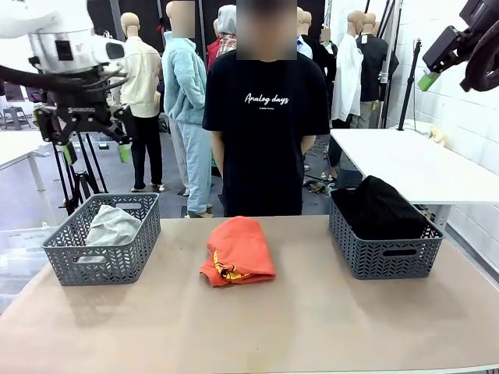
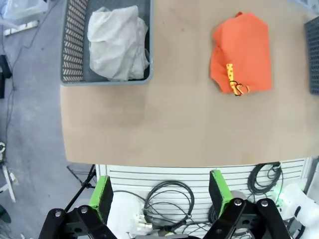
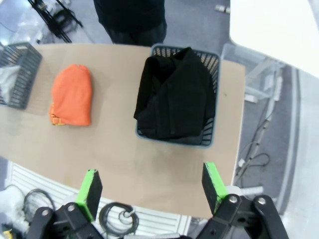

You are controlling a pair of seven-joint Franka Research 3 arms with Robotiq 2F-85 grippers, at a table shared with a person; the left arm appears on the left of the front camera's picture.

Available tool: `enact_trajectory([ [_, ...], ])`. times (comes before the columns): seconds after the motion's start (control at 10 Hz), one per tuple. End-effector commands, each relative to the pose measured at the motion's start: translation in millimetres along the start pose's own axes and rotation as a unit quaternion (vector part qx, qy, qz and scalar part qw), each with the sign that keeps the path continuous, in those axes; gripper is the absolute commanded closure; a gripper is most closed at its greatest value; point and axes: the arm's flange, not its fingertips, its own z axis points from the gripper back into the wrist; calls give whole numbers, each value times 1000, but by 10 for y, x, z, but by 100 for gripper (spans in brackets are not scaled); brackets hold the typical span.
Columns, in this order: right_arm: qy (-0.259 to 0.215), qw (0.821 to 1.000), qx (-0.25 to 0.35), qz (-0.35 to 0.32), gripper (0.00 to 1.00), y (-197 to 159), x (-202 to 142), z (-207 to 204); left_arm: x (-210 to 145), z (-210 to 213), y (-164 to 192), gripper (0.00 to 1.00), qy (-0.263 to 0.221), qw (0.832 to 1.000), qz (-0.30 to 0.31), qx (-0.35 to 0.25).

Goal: Sort the tops and bottoms.
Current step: Lift clothes from the center of the table with your right hand.

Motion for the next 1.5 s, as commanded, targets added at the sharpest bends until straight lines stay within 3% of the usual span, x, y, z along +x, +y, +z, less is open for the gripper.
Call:
enact_trajectory([
  [0.0, -2, 1000, -2, 4, 0, -14, 1, -14, 233, 141, -168, 0, 28, 999, -17, -3],
  [0.1, -2, 1000, -2, 4, 0, -14, 1, -14, 233, 141, -168, 0, 28, 999, -17, -3],
  [0.2, -2, 1000, -2, 4, 0, -14, 1, -14, 46, 22, -65, 0, 5, 1000, -4, 0],
  [0.3, 0, 1000, 0, 0, 0, 0, 0, -1, 165, 28, -247, 0, -39, 999, -38, -8],
  [0.4, 48, 996, 52, 57, 0, 128, 174, -395, 198, -36, -231, 0, -89, 994, -47, -50],
  [0.5, 66, 989, 84, 101, 0, 332, 242, -625, 119, -9, -181, 0, -121, 986, -84, -77],
  [0.6, 70, 982, 110, 134, 0, 528, 305, -826, 43, 9, -90, 0, -128, 980, -110, -106],
  [0.9, 116, 959, 158, 204, 0, 1067, 458, -1419, -101, -28, 242, 0, -126, 980, -132, -83],
  [1.2, 165, 941, 177, 235, 0, 1276, 423, -1742, -165, 81, 432, 0, -155, 977, -112, -90],
  [1.3, 125, 955, 164, 215, 0, 1321, 387, -1722, -148, 60, 449, 0, -144, 986, -55, -69],
  [1.4, 125, 955, 164, 215, 0, 1321, 387, -1722, -134, 108, 398, 0, -141, 980, -116, -78],
])
